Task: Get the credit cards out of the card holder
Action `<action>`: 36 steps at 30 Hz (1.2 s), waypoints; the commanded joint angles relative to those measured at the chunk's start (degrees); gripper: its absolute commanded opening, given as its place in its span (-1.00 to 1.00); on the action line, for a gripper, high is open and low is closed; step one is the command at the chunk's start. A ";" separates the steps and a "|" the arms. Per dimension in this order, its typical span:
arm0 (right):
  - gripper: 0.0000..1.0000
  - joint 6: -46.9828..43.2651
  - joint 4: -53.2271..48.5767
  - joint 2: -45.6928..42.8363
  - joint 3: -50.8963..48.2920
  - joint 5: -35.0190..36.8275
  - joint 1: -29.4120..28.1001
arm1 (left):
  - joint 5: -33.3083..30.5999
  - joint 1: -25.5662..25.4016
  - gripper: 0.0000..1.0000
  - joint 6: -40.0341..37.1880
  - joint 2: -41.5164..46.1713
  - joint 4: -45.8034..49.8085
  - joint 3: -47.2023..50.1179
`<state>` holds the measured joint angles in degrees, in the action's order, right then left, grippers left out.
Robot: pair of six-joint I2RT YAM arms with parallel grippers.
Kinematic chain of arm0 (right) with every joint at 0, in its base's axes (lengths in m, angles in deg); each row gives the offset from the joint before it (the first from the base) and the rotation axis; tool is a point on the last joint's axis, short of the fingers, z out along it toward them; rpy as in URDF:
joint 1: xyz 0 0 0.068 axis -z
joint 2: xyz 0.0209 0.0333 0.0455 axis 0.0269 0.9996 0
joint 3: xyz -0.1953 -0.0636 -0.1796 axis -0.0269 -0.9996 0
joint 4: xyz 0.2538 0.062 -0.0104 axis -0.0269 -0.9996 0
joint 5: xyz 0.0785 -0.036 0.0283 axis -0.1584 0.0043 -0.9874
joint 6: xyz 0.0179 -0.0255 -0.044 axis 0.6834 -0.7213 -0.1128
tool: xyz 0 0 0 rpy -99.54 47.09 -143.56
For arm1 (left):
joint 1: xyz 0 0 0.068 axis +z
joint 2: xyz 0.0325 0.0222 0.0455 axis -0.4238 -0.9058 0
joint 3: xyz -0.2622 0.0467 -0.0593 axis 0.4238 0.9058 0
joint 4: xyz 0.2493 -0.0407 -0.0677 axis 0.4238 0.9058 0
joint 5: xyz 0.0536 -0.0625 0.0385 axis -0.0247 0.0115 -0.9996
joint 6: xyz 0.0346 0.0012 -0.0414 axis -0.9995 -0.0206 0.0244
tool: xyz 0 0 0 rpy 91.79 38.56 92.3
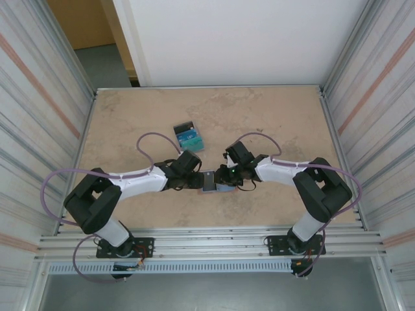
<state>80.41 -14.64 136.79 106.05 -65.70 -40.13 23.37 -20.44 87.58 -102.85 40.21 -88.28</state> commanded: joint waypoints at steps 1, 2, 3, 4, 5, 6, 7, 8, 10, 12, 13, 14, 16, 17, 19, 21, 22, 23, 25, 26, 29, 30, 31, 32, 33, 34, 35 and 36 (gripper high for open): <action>-0.46 -1.63 0.08 -0.80 -0.56 -0.42 0.36 | -0.57 -0.62 0.08 -1.67 -0.66 1.13 -1.74; -0.46 -1.71 0.16 -0.71 -0.62 -0.41 0.44 | -0.50 -0.67 0.10 -1.75 -0.83 1.09 -1.90; -0.46 -1.83 0.17 -0.52 -0.58 -0.42 0.45 | -0.52 -0.79 0.13 -1.76 -0.92 1.02 -1.92; -0.46 -1.82 0.17 -0.37 -0.53 -0.53 0.44 | -0.38 -0.79 0.14 -1.77 -1.13 0.89 -2.01; -0.46 -1.89 0.26 -0.25 -0.57 -0.55 0.44 | -0.32 -0.80 0.15 -1.77 -1.34 0.90 -2.02; -0.46 -1.96 0.34 -0.23 -0.57 -0.49 0.44 | -0.29 -0.77 0.15 -1.73 -1.56 0.91 -1.99; -0.46 -2.02 0.42 -0.13 -0.57 -0.53 0.45 | -0.35 -0.79 0.15 -1.64 -1.84 0.89 -1.93; -0.46 -2.06 0.43 0.00 -0.55 -0.50 0.44 | -0.32 -0.80 0.15 -1.56 -2.10 0.86 -1.90; -0.46 -2.20 0.60 0.11 -0.51 -0.52 0.43 | -0.15 -0.80 0.14 -1.51 -2.60 1.04 -1.91; -0.46 -2.26 0.70 0.34 -0.46 -0.52 0.40 | -0.16 -0.78 0.15 -1.30 -2.99 1.71 -1.99; -0.46 -2.30 0.78 0.35 -0.33 -0.64 0.45 | -0.16 -0.72 0.15 -1.19 -3.10 2.07 -2.01; -0.46 -2.25 0.82 0.46 -0.40 -0.65 0.45 | -0.12 -0.80 0.14 -1.16 -3.04 2.29 -1.88; -0.46 -2.28 0.94 0.46 -0.34 -0.70 0.44 | -0.15 -0.80 0.15 -1.28 -2.79 2.34 -1.66; -0.46 -2.28 0.96 0.52 -0.36 -0.66 0.45 | -0.13 -0.80 0.15 -1.39 -2.63 2.48 -1.58; -0.46 -2.33 1.05 0.71 -0.23 -0.68 0.45 | -0.03 -0.80 0.15 -1.58 -2.66 2.45 -1.66; -0.46 -2.38 1.05 1.04 -0.14 -0.74 0.56 | 0.33 -0.80 0.16 -1.71 -2.84 2.21 -1.75; -0.46 -2.34 1.05 1.16 -0.09 -0.81 0.57 | 0.62 -0.80 0.17 -1.77 -3.02 2.10 -1.90; -0.46 -2.33 1.05 1.25 -0.07 -0.78 0.62 | 0.69 -0.80 0.19 -1.74 -3.19 2.09 -1.98; -0.46 -2.39 1.13 1.49 -0.13 -0.86 0.79 | 0.92 -0.80 0.29 -1.66 -3.56 2.18 -2.26; -0.47 -2.40 1.21 1.56 -0.19 -0.89 0.89 | 0.85 -0.80 0.30 -1.68 -3.62 2.14 -2.28; -0.47 -2.33 2.06 1.93 -0.61 -1.41 1.15 | 1.02 -0.80 0.32 -1.68 -3.82 2.14 -2.20; -0.47 -2.24 2.48 2.02 -0.68 -1.82 1.32 | 1.03 -0.80 0.32 -1.68 -3.89 2.25 -2.14; -0.47 -2.21 2.82 2.21 -0.78 -2.14 1.40 | 1.03 -0.80 0.33 -1.67 -3.96 2.43 -2.06; -0.47 -2.00 3.12 2.30 -0.76 -2.42 1.41 | 0.94 -0.75 0.33 -1.63 -4.07 2.51 -2.10; -0.48 -1.92 3.45 2.48 -0.84 -2.74 1.50 | 1.02 -0.80 0.32 -1.59 -4.22 2.73 -2.10; -0.49 -1.81 3.65 2.64 -0.84 -3.05 1.55 | 1.01 -0.80 0.32 -1.54 -4.31 2.79 -2.10; -0.50 -1.76 3.97 2.73 -0.84 -3.32 1.58 | 1.02 -0.79 0.32 -1.42 -4.43 3.04 -2.14; -0.51 -1.63 4.20 2.91 -0.84 -3.53 1.66 | 0.91 -0.74 0.30 -1.34 -4.61 3.24 -2.06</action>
<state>79.10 -11.56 138.67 105.74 -67.47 -38.91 24.20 -20.97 86.53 -105.69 41.08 -89.87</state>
